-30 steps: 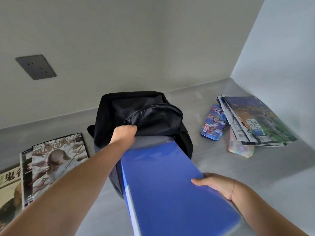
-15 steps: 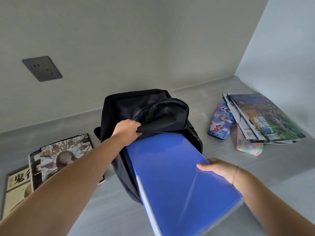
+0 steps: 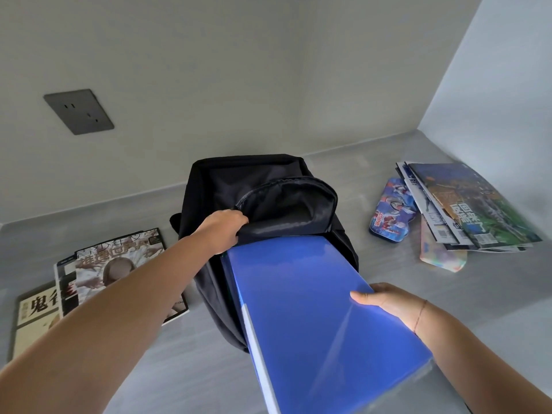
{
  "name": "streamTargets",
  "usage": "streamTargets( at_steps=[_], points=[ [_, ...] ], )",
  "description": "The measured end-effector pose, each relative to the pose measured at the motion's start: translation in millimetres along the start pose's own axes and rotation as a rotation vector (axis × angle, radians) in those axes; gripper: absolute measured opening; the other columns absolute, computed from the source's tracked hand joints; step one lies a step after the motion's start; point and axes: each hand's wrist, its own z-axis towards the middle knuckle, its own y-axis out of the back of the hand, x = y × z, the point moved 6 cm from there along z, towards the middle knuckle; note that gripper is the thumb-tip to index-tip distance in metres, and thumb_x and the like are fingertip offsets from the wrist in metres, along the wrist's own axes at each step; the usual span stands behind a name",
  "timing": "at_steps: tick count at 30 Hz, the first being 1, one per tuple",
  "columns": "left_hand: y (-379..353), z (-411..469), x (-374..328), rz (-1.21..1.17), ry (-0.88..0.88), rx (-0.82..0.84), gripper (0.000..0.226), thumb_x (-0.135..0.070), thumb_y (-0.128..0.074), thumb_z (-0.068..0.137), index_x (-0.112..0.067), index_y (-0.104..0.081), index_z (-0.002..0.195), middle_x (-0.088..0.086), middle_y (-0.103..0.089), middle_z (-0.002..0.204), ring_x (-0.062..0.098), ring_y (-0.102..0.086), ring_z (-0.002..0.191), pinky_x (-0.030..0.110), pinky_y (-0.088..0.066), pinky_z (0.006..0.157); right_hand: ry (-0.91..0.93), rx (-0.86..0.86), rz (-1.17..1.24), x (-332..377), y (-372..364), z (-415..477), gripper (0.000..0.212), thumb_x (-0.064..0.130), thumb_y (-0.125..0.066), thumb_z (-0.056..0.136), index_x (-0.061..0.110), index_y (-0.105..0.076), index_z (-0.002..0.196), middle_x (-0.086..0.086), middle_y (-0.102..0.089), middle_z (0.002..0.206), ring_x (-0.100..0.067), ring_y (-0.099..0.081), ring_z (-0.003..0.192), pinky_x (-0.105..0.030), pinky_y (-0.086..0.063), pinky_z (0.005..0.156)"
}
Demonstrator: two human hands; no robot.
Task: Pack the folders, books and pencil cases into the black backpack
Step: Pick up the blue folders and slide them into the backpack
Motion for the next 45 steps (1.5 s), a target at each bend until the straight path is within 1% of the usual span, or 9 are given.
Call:
streamTargets(
  at_steps=[6,9,14,18,22,25,29,39,45],
  points=[
    [3,0,-10,-0.028,-0.027,-0.035,0.045,-0.002,-0.051,0.083,-0.018,-0.058,0.125,0.001,-0.058,0.118,0.025,-0.056,0.110,0.035,-0.048,0.092,0.006,-0.068,0.004,19,-14,12,0.032,0.039,-0.067,0.082,0.019,-0.069,0.107,0.005,-0.072,0.104,-0.012,-0.065,0.100,-0.028,-0.046,0.089],
    [3,-1,-14,-0.005,-0.023,-0.032,0.046,-0.002,-0.050,0.085,-0.018,-0.055,0.128,0.000,-0.057,0.119,0.023,-0.054,0.114,0.033,-0.047,0.094,0.028,-0.097,-0.041,40,-18,22,0.029,0.037,-0.067,0.083,0.018,-0.067,0.104,0.005,-0.069,0.098,-0.010,-0.063,0.091,-0.024,-0.046,0.077],
    [-3,-3,-18,0.000,0.076,-0.115,0.046,-0.014,-0.057,0.087,-0.020,-0.048,0.132,0.000,-0.049,0.123,0.021,-0.047,0.117,0.034,-0.048,0.093,0.053,-0.112,-0.061,51,-17,20,0.028,0.044,-0.066,0.082,0.023,-0.062,0.100,0.012,-0.062,0.101,-0.012,-0.054,0.104,-0.025,-0.034,0.088],
    [-8,10,-31,0.006,0.130,-0.202,0.041,-0.025,-0.061,0.086,-0.016,-0.051,0.126,0.000,-0.050,0.121,0.020,-0.048,0.115,0.034,-0.050,0.087,0.020,-0.059,0.050,4,-4,1,0.092,0.059,-0.080,0.059,-0.002,-0.050,0.120,0.002,-0.059,0.107,-0.020,-0.055,0.092,-0.033,-0.039,0.079],
    [-11,21,-42,0.036,0.164,-0.199,0.025,-0.021,-0.056,0.089,-0.014,-0.059,0.112,0.002,-0.056,0.111,0.022,-0.052,0.107,0.034,-0.048,0.078,0.009,0.088,0.592,-45,-36,-33,0.037,0.024,-0.074,0.072,0.009,-0.068,0.105,-0.006,-0.074,0.102,-0.021,-0.072,0.083,-0.033,-0.057,0.074],
    [-9,25,-39,-0.055,0.192,-0.201,0.020,-0.026,-0.055,0.091,-0.014,-0.064,0.103,0.005,-0.061,0.104,0.026,-0.057,0.098,0.035,-0.048,0.074,0.018,0.164,0.968,-57,-73,-46,0.043,0.014,-0.085,0.058,0.009,-0.069,0.097,-0.013,-0.072,0.084,-0.023,-0.070,0.063,-0.040,-0.060,0.069],
    [-5,27,-26,-0.308,0.267,-0.150,0.017,-0.030,-0.064,0.085,-0.015,-0.069,0.091,0.007,-0.066,0.089,0.028,-0.063,0.084,0.034,-0.052,0.070,0.071,0.023,0.926,-41,-87,-43,0.014,0.008,-0.055,0.089,0.012,-0.062,0.101,-0.006,-0.075,0.080,-0.018,-0.070,0.063,-0.033,-0.060,0.060],
    [10,28,-11,-0.629,0.261,-0.049,0.033,-0.027,-0.077,0.075,-0.010,-0.070,0.103,0.010,-0.069,0.091,0.025,-0.064,0.081,0.031,-0.052,0.072,0.089,-0.136,0.873,47,-87,26,0.006,0.009,-0.056,0.092,0.005,-0.055,0.095,-0.012,-0.061,0.083,-0.022,-0.060,0.069,-0.030,-0.059,0.051],
    [1,30,-8,-0.644,0.276,-0.040,0.037,-0.031,-0.077,0.075,-0.009,-0.069,0.104,0.010,-0.069,0.093,0.025,-0.065,0.086,0.033,-0.053,0.076,-0.016,-0.037,0.874,32,-119,23,0.014,0.004,-0.055,0.091,-0.003,-0.051,0.102,-0.019,-0.056,0.081,-0.029,-0.062,0.074,-0.037,-0.060,0.058]
  ],
)
